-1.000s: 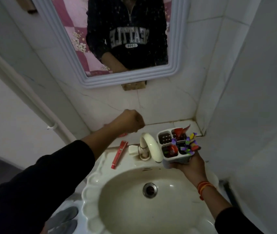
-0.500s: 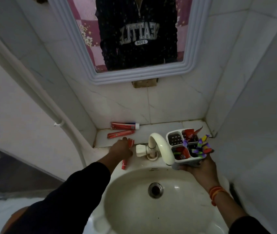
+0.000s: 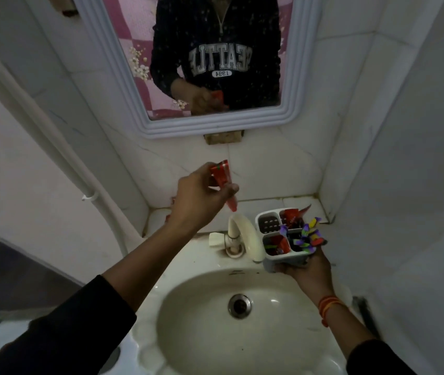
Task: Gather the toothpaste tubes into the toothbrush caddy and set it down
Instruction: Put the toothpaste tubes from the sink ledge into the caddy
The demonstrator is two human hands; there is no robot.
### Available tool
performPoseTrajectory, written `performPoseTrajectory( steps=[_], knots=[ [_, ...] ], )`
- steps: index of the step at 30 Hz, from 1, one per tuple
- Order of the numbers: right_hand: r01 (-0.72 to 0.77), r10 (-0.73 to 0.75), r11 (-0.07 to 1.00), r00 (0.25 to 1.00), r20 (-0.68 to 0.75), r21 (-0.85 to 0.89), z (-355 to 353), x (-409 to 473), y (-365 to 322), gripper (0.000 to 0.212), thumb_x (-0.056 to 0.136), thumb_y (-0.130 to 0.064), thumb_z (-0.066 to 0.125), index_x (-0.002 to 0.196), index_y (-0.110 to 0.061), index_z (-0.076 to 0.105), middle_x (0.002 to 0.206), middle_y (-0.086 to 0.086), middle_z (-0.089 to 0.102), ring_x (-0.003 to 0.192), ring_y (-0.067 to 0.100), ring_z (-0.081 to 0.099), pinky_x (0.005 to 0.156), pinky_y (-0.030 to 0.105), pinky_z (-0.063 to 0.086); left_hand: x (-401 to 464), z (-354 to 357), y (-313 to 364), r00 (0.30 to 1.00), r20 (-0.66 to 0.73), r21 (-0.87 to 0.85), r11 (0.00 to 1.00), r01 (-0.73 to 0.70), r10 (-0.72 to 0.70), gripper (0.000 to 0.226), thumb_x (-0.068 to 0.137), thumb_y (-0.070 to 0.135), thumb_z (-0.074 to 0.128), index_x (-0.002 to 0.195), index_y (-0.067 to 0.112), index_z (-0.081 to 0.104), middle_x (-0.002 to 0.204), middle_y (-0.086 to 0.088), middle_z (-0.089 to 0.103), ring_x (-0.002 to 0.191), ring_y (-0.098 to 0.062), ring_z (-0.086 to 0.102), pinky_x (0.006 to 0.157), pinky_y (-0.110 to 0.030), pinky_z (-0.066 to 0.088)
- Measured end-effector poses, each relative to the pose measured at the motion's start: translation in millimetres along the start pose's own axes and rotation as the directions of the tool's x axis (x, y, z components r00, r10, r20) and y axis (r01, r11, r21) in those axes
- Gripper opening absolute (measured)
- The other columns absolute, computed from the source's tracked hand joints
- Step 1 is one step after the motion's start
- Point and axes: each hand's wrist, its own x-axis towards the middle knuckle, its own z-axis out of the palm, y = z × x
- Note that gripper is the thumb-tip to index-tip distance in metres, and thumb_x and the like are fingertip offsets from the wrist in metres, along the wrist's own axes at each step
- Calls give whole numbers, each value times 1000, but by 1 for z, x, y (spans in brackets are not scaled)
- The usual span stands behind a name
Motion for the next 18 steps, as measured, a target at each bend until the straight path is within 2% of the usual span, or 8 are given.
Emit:
performPoseTrajectory(
  steps=[2,5,7,10,12,14,16,18],
  knots=[
    [5,-5,1000,1000,-3,-13,1,1,-1,68,56,-20,101,113,-17,65,99,9,73,85,14,69,82,34,58,-3,8,23,984,177,-17,1000,-22,25,42,85,35,77,122,19,65,108,3,75,93,-8,71,84,-33,61],
    [5,-5,1000,1000,-14,-29,2,4,3,73,57,-22,100,120,-12,65,102,8,73,89,16,71,76,28,56,-7,30,41,924,378,147,981,-125,61,33,91,34,71,120,17,71,107,-1,78,92,-10,73,90,-36,60],
    [8,-9,999,1000,-17,-39,2,5,3,72,57,-23,99,120,-13,65,103,8,74,94,20,72,76,28,56,-8,43,42,887,458,251,947,-201,66,26,90,31,73,112,18,78,101,-2,80,88,-12,74,87,-36,61],
    [27,-27,998,1000,-6,-48,2,7,7,72,56,-23,99,119,-14,66,102,7,74,95,21,72,77,30,57,-6,56,43,865,501,357,902,-243,35,22,86,26,75,105,19,81,98,0,81,87,-13,74,85,-36,62],
    [31,-31,999,999,-10,-37,1,7,9,74,56,-25,100,120,-14,65,103,6,73,95,19,72,77,29,57,-5,57,44,858,513,362,906,-218,1,22,86,25,75,106,18,82,105,2,80,92,-12,73,89,-34,61],
    [34,-35,999,999,-10,-31,2,7,9,74,55,-25,100,120,-14,65,104,5,73,95,17,71,83,36,60,-2,53,43,863,505,341,921,-188,-11,19,85,25,76,102,18,82,103,3,80,91,-10,73,88,-31,60],
    [28,-28,998,1000,1,57,4,7,8,70,57,-10,99,116,-23,65,107,-2,71,99,15,68,89,45,61,6,42,37,877,481,318,933,-170,-4,16,84,25,76,98,20,83,99,6,80,87,-6,72,87,-26,60],
    [48,-48,993,999,-7,108,7,10,9,81,54,4,97,112,-39,61,112,-9,70,108,15,66,93,45,58,19,31,22,902,431,342,930,-132,-30,16,87,24,75,101,18,81,102,4,80,85,-3,69,87,-21,56]
  ],
)
